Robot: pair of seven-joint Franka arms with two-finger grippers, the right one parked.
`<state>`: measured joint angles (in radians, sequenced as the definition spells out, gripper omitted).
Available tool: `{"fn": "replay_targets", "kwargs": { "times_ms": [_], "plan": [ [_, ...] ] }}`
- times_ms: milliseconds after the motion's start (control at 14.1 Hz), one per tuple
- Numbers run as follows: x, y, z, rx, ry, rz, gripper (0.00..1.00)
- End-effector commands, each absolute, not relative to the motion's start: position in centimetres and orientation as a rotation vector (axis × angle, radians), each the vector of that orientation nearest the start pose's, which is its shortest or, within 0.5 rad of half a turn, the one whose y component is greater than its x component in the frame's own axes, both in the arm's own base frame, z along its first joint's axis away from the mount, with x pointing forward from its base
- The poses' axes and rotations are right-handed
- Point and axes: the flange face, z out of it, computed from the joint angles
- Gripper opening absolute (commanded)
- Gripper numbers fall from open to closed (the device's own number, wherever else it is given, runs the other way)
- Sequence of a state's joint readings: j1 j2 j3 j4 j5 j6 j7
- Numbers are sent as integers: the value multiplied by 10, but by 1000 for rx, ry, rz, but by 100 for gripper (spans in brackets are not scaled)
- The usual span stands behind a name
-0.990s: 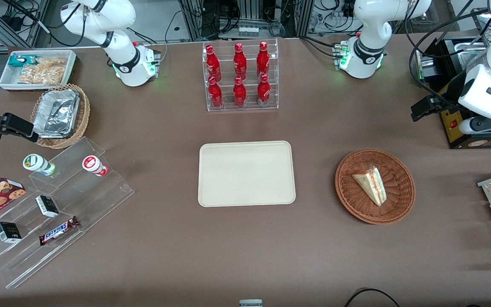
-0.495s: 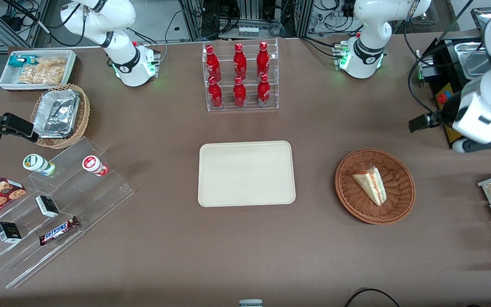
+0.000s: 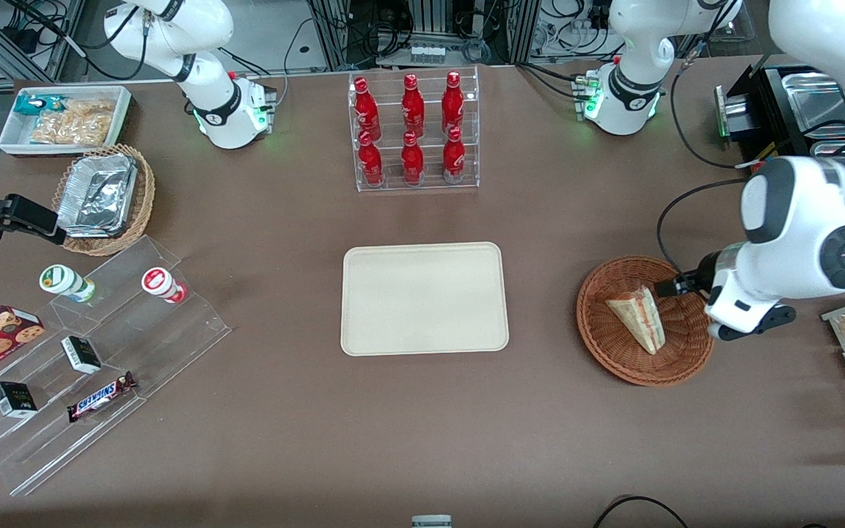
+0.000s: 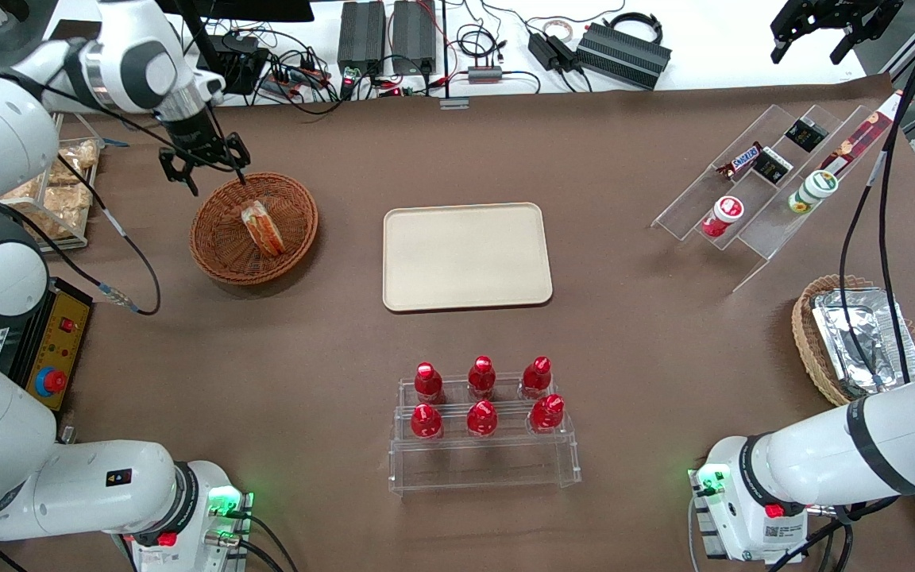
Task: Place sandwich from basket to tray
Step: 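Move the left gripper down over the wrapped sandwich in the wicker basket, then close the left gripper on the sandwich and lift it from the basket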
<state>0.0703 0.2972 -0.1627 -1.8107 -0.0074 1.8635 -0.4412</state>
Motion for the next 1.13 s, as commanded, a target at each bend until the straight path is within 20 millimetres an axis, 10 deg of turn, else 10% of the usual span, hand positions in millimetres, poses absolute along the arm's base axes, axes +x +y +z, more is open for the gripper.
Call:
{"fn": "replay_targets", "kwargs": {
  "times_ms": [0,707,919,1061],
  "plan": [
    [590,-60,335,-3017,-774,342,100],
    [583,-82,242,-2981,-940,289,98],
    [583,-81,241,-2979,-940,294,23],
    [587,-82,247,-2991,-928,274,12]
  ]
}}
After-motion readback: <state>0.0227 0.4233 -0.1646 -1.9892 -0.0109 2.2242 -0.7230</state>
